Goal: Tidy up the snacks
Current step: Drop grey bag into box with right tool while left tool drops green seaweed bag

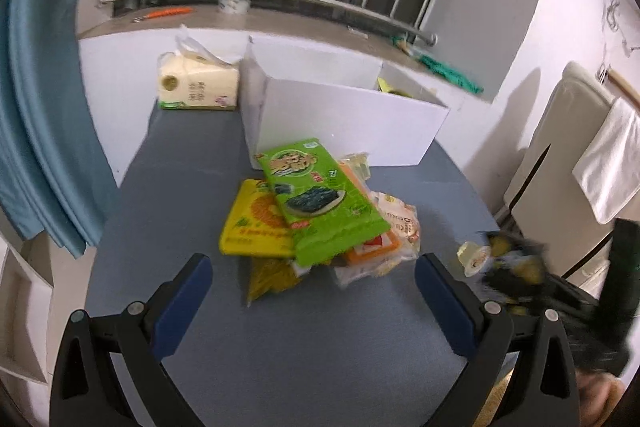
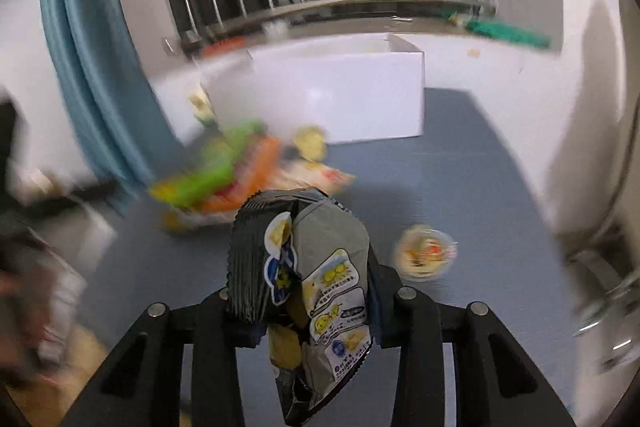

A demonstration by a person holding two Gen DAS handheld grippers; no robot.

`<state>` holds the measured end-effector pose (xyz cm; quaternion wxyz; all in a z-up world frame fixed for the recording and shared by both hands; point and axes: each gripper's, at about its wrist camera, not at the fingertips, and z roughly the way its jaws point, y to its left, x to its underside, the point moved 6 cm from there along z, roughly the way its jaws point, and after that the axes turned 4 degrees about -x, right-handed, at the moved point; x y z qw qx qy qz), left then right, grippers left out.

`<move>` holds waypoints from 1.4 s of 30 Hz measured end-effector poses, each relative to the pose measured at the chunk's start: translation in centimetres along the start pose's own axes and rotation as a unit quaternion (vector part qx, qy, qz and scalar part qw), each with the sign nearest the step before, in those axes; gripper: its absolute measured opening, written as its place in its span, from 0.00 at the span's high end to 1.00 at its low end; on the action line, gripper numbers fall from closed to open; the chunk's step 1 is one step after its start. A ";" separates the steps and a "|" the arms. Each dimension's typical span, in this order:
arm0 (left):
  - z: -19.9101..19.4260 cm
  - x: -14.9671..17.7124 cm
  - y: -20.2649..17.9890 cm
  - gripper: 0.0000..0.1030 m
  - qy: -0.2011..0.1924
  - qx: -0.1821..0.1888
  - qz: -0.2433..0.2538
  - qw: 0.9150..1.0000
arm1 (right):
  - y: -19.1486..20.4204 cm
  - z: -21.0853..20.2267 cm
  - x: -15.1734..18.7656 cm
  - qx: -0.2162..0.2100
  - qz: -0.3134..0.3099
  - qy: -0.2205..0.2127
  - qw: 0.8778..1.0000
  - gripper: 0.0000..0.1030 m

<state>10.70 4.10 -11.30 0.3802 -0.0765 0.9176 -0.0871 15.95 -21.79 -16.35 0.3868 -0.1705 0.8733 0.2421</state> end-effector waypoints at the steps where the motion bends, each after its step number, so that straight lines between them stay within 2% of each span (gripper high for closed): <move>1: 0.7 -0.4 -0.2 0.00 0.007 -0.001 0.003 1.000 | -0.3 -0.4 -0.3 -0.014 0.016 -0.005 1.000 0.60; 4: 3.6 -2.2 -1.0 0.00 0.036 -0.012 0.003 0.999 | -1.4 -2.5 -1.0 -0.057 0.060 -0.032 0.996 0.60; 8: 7.6 -3.9 -1.1 0.00 0.077 -0.040 -0.010 0.996 | -2.5 -3.7 -1.3 -0.058 0.076 -0.046 0.994 0.60; 12: 11.0 -4.3 -0.9 0.00 0.111 -0.076 -0.016 0.991 | -3.0 -4.1 -1.1 -0.052 0.077 -0.049 0.994 0.60; 13: 11.3 -4.3 -0.9 0.01 0.109 -0.076 -0.016 0.991 | -3.1 -4.2 -1.0 -0.052 0.077 -0.049 0.994 0.60; 14: 11.5 -4.2 -0.9 0.10 0.108 -0.071 -0.018 0.991 | -3.2 -4.3 -0.9 -0.051 0.077 -0.048 0.995 0.60; 15: 11.5 -4.1 -1.0 0.29 0.106 -0.058 -0.020 0.992 | -3.3 -4.5 -0.8 -0.052 0.078 -0.048 0.995 0.60; 16: 11.3 -4.1 -1.1 0.29 0.101 -0.055 -0.018 0.993 | -3.4 -4.8 -0.7 -0.052 0.079 -0.047 0.994 0.60; 18: 10.2 -4.1 -1.2 0.42 0.081 -0.049 -0.004 0.996 | -3.6 -4.9 -0.6 -0.051 0.080 -0.046 0.994 0.60; 23: 4.8 -4.7 -1.6 0.42 0.014 -0.018 0.010 1.000 | -4.2 -4.9 -0.7 -0.063 0.099 -0.052 0.992 0.60; 27: 0.3 -6.4 -2.2 0.41 -0.039 -0.002 0.027 0.999 | -4.0 -4.4 -1.9 -0.075 0.095 -0.053 0.991 0.60; 31: -1.6 -10.0 -1.9 0.41 -0.073 0.011 0.019 0.997 | -2.8 -3.3 -5.9 -0.109 0.076 -0.059 0.989 0.60; 33: -1.5 -12.0 -1.7 0.41 -0.085 0.012 0.013 0.996 | -2.2 -2.3 -9.4 -0.133 0.067 -0.064 0.987 0.60; 37: 2.4 -17.5 -1.2 0.41 -0.082 0.015 0.006 0.997 | -1.5 1.2 -16.3 -0.164 0.064 -0.058 0.983 0.60; 40: 5.6 -20.8 -1.4 0.41 -0.072 0.005 0.006 0.997 | -1.5 5.7 -21.3 -0.166 0.068 -0.034 0.983 0.60; 42: 7.7 -22.4 -1.7 0.41 -0.066 -0.004 0.019 0.998 | -1.7 9.2 -24.0 -0.173 0.078 -0.003 0.982 0.60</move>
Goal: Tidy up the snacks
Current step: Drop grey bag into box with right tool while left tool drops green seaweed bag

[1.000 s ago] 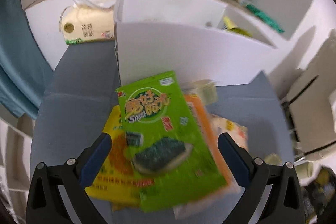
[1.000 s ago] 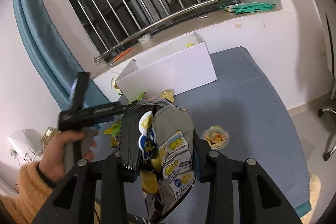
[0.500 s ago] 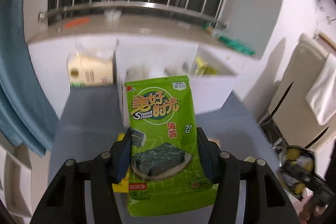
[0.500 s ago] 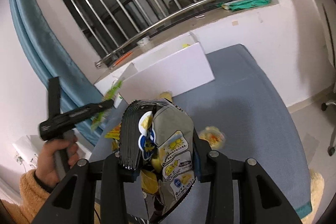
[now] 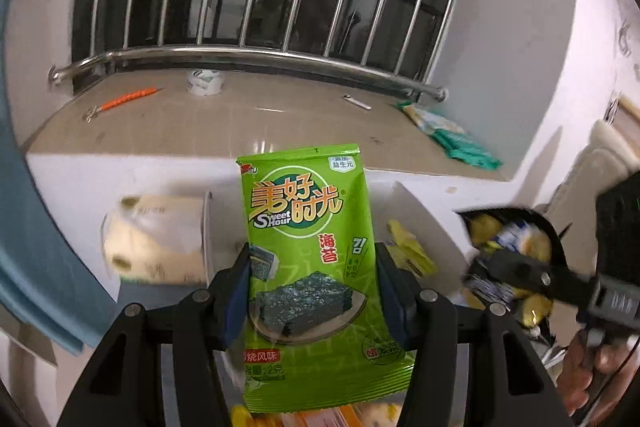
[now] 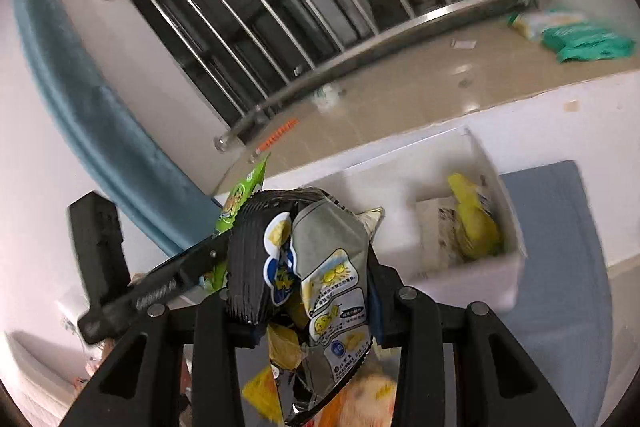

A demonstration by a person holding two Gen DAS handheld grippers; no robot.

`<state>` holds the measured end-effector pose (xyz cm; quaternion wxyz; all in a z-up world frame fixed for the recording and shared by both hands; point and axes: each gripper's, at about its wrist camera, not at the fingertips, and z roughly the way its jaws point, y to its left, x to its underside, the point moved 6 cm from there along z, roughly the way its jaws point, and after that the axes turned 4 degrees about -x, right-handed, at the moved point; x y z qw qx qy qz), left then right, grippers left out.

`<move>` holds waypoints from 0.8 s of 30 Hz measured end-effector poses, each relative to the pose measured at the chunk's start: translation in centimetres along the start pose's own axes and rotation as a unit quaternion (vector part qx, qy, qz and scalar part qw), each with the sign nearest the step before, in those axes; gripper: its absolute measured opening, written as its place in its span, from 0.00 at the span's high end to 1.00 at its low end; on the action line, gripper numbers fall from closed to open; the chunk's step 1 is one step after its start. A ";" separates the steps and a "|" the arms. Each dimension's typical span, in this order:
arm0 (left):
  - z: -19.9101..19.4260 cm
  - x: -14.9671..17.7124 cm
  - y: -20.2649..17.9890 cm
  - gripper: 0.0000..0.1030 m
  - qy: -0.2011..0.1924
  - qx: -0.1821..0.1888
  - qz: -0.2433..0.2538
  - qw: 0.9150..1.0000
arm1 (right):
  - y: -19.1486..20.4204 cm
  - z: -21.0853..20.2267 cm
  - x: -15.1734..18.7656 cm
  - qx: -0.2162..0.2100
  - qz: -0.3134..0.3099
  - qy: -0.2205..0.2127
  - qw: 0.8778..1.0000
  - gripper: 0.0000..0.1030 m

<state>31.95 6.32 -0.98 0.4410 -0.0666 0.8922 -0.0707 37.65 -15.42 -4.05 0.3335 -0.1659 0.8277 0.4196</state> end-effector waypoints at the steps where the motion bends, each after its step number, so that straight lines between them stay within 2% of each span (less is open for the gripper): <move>1: 1.1 -0.4 0.1 0.41 0.007 0.004 0.002 1.000 | -0.6 1.2 -0.9 -0.006 0.006 0.012 1.000 0.59; 4: 3.4 -1.3 0.4 0.31 0.018 0.004 -0.004 1.000 | -2.7 4.7 -3.6 0.029 0.016 0.035 0.999 0.55; 5: 4.0 -1.4 0.6 0.14 0.025 -0.003 -0.005 1.000 | -3.4 5.3 -4.2 0.036 0.024 0.033 0.999 0.46; 6: 4.5 -1.4 0.9 0.00 0.034 -0.018 -0.009 0.999 | -4.1 5.7 -4.6 0.038 0.036 0.033 0.998 0.32; 7: 4.7 -1.0 1.2 0.00 0.041 -0.024 -0.011 0.999 | -4.8 6.1 -4.8 0.041 0.053 0.035 0.997 0.00; 8: 4.9 -0.8 1.6 0.00 0.048 -0.031 -0.010 0.998 | -5.5 6.3 -4.9 0.045 0.071 0.032 0.996 0.00; 9: 4.9 -0.7 1.8 0.00 0.049 -0.031 -0.010 0.998 | -6.2 6.1 -5.1 0.052 0.082 0.006 0.995 0.00; 11: 5.1 -0.3 2.3 0.00 0.055 -0.029 -0.009 0.998 | -6.7 5.7 -5.4 0.054 0.082 -0.017 0.995 0.00; 14: 4.6 0.1 3.0 0.00 0.052 -0.027 -0.018 0.998 | -6.8 5.4 -4.8 0.062 0.066 -0.016 0.996 0.00; 20: 2.3 0.6 2.3 0.00 0.035 -0.036 0.009 0.999 | -4.5 4.0 -4.6 0.060 0.027 -0.025 0.997 0.00; 24: -1.2 1.6 1.2 0.00 0.017 -0.016 0.027 0.999 | -2.0 0.7 -3.7 0.051 -0.009 -0.040 0.998 0.00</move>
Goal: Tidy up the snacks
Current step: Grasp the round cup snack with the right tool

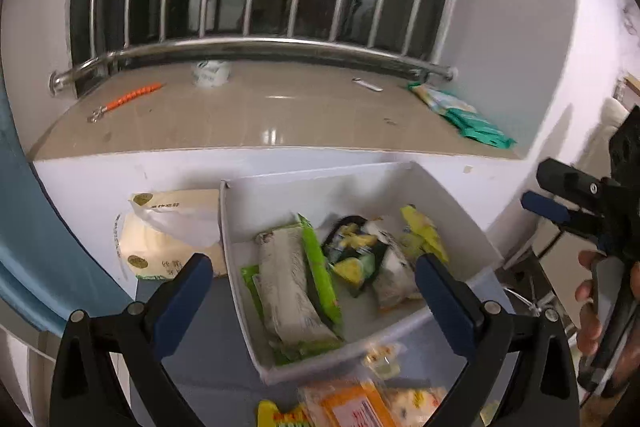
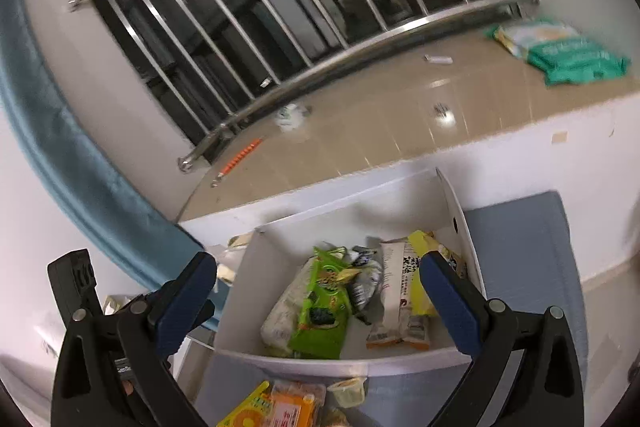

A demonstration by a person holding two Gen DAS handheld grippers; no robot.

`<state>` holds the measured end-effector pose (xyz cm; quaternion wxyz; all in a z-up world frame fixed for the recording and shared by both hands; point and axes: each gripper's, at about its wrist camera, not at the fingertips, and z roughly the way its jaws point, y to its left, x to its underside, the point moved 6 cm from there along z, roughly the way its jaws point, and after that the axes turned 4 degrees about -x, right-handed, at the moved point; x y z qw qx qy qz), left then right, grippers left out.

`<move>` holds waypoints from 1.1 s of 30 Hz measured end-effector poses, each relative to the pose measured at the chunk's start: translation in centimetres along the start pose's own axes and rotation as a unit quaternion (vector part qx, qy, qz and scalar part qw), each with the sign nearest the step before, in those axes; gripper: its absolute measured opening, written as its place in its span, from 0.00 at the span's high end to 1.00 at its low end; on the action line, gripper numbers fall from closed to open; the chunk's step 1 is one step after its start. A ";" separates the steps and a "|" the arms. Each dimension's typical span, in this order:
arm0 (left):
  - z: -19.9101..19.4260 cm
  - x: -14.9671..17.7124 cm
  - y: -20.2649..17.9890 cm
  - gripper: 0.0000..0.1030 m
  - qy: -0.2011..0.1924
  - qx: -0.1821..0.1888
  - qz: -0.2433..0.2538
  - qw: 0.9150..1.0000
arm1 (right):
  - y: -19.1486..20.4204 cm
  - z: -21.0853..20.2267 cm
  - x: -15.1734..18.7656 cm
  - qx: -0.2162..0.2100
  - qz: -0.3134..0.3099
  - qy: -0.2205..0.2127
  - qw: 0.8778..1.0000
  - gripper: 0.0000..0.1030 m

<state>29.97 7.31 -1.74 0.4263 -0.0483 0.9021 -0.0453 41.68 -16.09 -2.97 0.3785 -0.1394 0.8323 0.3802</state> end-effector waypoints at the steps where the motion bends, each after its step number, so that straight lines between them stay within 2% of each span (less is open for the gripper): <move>1: -1.0 0.4 -0.3 0.00 -0.005 0.004 0.008 1.000 | 0.4 -0.8 0.4 -0.004 -0.008 0.000 1.000 0.00; 4: -4.1 1.8 -1.2 0.00 -0.018 0.010 0.024 0.999 | 2.5 -2.9 1.9 -0.001 -0.056 0.009 0.998 0.00; 9: -8.7 4.8 -1.9 0.00 -0.037 0.035 0.031 0.998 | 5.3 -7.2 5.4 -0.001 -0.125 -0.002 0.992 0.00; 12: -10.5 6.8 -2.2 0.00 -0.037 0.043 0.032 0.998 | 6.0 -9.0 8.3 0.001 -0.142 0.001 0.990 0.00; 17: -11.9 10.8 -1.7 0.00 -0.022 0.044 0.005 0.999 | 5.6 -11.4 13.5 0.015 -0.142 0.002 0.990 0.00; 23: -12.7 16.3 -1.4 0.00 0.002 0.052 -0.036 0.998 | 3.3 -14.2 19.6 0.077 -0.122 -0.003 0.990 0.00; 26: -13.2 18.3 -1.1 0.00 0.011 0.051 -0.051 0.997 | 1.5 -14.9 22.5 0.132 -0.122 0.009 0.984 0.00; 30: -13.5 19.1 -0.6 0.00 0.014 0.042 -0.061 0.997 | -0.5 -14.1 25.9 0.193 -0.131 0.050 0.971 0.00; 33: -13.5 19.1 -0.6 0.00 0.015 0.041 -0.061 0.997 | -1.3 -13.0 27.0 0.214 -0.138 0.066 0.965 0.00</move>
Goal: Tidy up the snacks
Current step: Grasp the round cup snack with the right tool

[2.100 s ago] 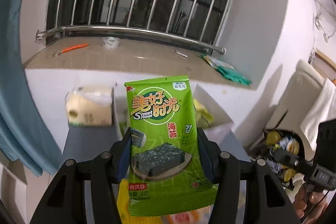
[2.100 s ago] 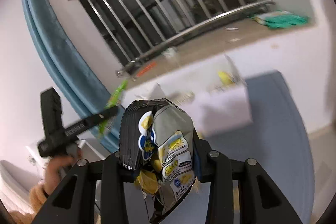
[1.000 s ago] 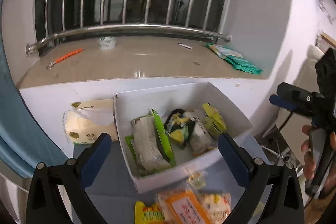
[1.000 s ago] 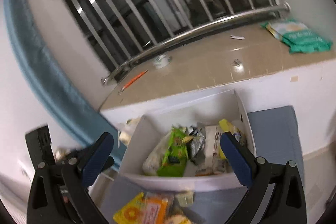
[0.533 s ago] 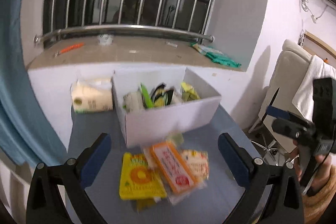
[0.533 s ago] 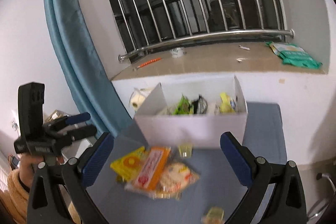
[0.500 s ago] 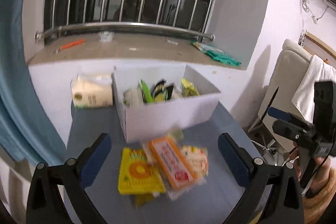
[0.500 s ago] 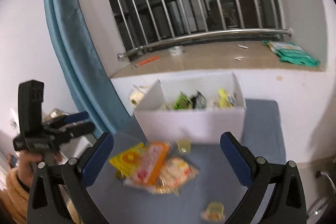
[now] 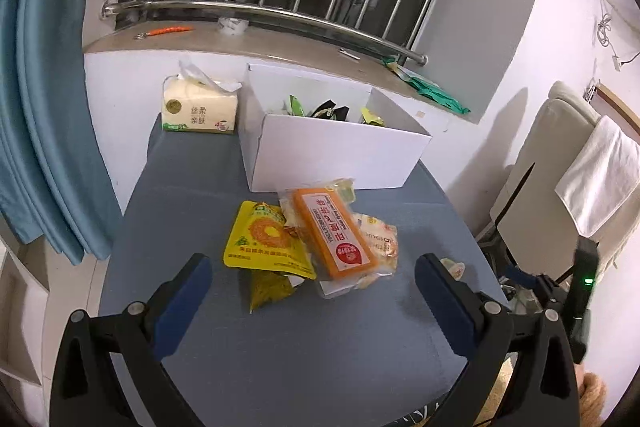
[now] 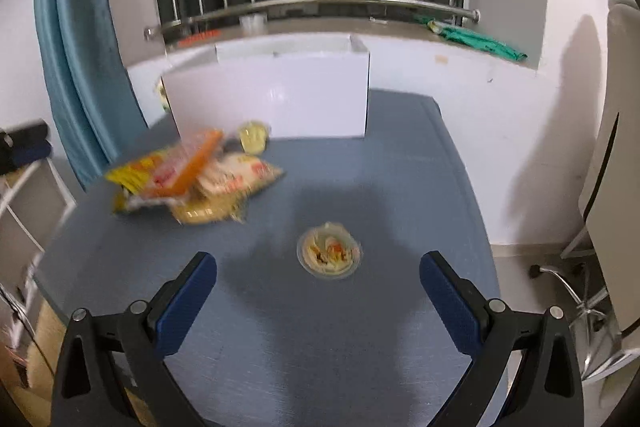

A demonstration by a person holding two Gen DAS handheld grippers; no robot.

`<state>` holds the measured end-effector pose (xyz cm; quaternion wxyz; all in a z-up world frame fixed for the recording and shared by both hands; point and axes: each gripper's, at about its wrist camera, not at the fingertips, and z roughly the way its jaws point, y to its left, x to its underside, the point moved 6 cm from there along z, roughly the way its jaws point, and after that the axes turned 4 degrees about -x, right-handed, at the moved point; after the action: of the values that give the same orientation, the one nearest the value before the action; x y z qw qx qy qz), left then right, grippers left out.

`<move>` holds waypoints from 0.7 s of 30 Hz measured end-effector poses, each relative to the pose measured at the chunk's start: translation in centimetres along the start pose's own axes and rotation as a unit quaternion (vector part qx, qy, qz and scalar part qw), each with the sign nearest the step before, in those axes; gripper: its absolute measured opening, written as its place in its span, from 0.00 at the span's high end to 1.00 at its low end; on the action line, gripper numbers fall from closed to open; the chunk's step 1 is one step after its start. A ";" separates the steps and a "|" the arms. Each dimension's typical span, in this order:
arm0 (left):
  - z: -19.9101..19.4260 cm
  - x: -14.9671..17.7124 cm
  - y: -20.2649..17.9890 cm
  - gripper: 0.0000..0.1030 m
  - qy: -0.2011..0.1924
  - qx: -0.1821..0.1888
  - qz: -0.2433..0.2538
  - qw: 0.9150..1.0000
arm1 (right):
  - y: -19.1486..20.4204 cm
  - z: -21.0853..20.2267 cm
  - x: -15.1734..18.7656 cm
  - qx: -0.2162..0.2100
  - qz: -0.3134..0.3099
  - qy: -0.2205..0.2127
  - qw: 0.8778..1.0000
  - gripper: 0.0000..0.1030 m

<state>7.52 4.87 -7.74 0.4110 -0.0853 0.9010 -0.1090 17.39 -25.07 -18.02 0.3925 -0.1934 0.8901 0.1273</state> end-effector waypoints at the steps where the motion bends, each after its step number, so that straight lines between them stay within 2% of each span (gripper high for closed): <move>1: 0.1 0.0 -0.1 0.00 0.001 0.001 0.002 1.000 | -0.1 0.4 -0.1 0.003 0.004 0.003 1.000 0.00; 4: 0.4 0.2 -0.2 0.00 0.006 -0.002 0.006 1.000 | -0.7 1.7 -0.2 -0.002 0.029 0.008 1.000 0.00; 9: 1.1 0.7 -0.4 0.00 0.017 -0.004 0.010 1.000 | -1.4 4.5 -0.2 0.014 0.033 0.030 0.999 0.00; 12: 1.4 0.8 -0.3 0.00 0.021 -0.006 0.010 1.000 | -1.6 5.4 0.0 0.001 0.046 0.032 0.998 0.00; 13: 1.5 0.9 -0.3 0.00 0.023 -0.006 0.011 1.000 | -1.7 5.7 0.1 -0.002 0.050 0.036 0.998 0.06; 16: 1.9 1.1 -0.4 0.00 0.029 -0.007 0.012 0.999 | -1.8 6.6 0.7 0.002 0.047 0.060 0.997 0.51; 18: 2.3 1.3 -0.4 0.00 0.034 -0.009 0.011 0.999 | -2.0 6.0 0.8 0.013 0.050 0.043 0.998 0.52; 21: 3.4 1.5 -1.0 0.00 0.046 -0.001 0.009 0.999 | -2.5 5.0 0.9 -0.024 0.089 0.025 0.995 0.53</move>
<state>9.19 3.13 -10.74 0.3698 -0.0725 0.9199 -0.1087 21.14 -25.64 -22.20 0.3527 -0.1262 0.9100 0.1777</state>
